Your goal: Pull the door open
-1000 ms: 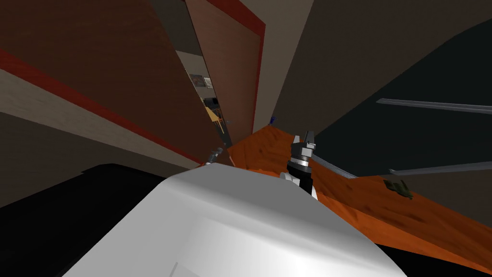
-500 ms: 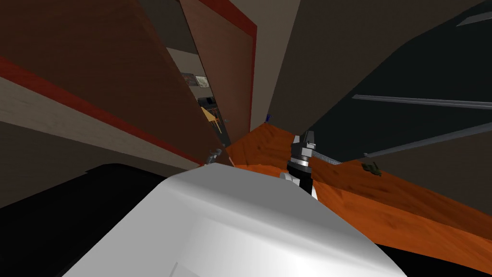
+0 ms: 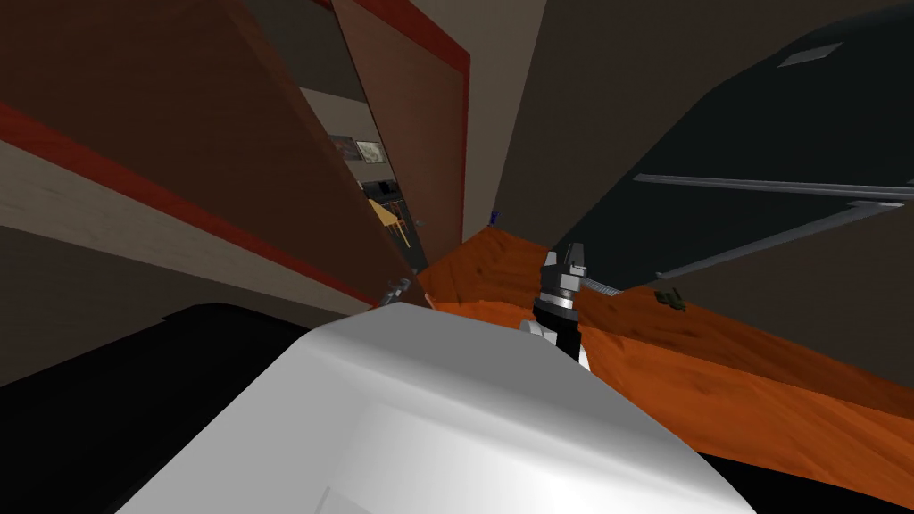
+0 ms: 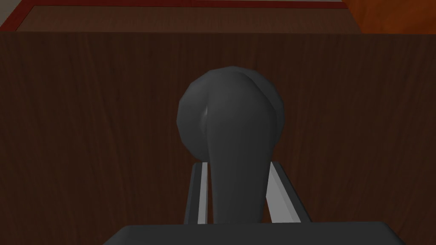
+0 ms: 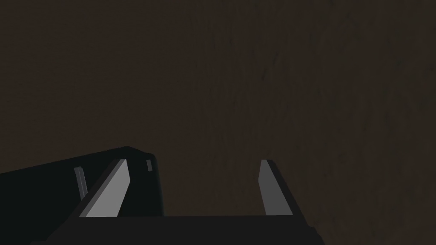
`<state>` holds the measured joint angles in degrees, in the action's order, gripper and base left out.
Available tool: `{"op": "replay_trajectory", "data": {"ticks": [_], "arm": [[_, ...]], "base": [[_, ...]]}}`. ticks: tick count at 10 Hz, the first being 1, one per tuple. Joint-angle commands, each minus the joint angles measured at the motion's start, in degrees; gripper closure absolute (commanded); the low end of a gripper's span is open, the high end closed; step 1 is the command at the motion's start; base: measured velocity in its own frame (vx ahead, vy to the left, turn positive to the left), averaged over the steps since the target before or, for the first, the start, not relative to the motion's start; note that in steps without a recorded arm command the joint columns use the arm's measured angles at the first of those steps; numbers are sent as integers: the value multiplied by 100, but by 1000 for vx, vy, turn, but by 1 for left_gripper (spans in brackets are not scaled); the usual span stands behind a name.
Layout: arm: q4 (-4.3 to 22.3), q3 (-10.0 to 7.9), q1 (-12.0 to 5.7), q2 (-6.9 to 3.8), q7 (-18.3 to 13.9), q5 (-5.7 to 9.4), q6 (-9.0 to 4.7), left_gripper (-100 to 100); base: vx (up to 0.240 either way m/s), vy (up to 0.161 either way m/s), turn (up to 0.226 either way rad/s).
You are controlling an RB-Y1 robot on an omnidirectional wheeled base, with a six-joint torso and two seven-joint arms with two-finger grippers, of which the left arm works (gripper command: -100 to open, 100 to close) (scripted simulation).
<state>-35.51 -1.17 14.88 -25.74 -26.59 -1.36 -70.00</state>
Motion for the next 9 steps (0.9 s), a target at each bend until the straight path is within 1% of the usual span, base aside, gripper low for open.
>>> {"op": "replay_trajectory", "data": {"ticks": [1,2,3,4,6,9], "arm": [[81,-14,39,-50,-22,1,-128,100],[1,11,25,-14,-16,-10,-62,100],[123,33,76,-1,-7,-27,-233,100],[198,37,103,0,2,-31,-337,100],[393,48,172,3,23,-41,-609,100],[752,67,299,9,62,-59,-1111,100]], "base": [[-182,62,-103],[-74,20,-33],[-15,-1,-59],[-13,7,-62],[-3,13,-79],[-12,20,-86]]}}
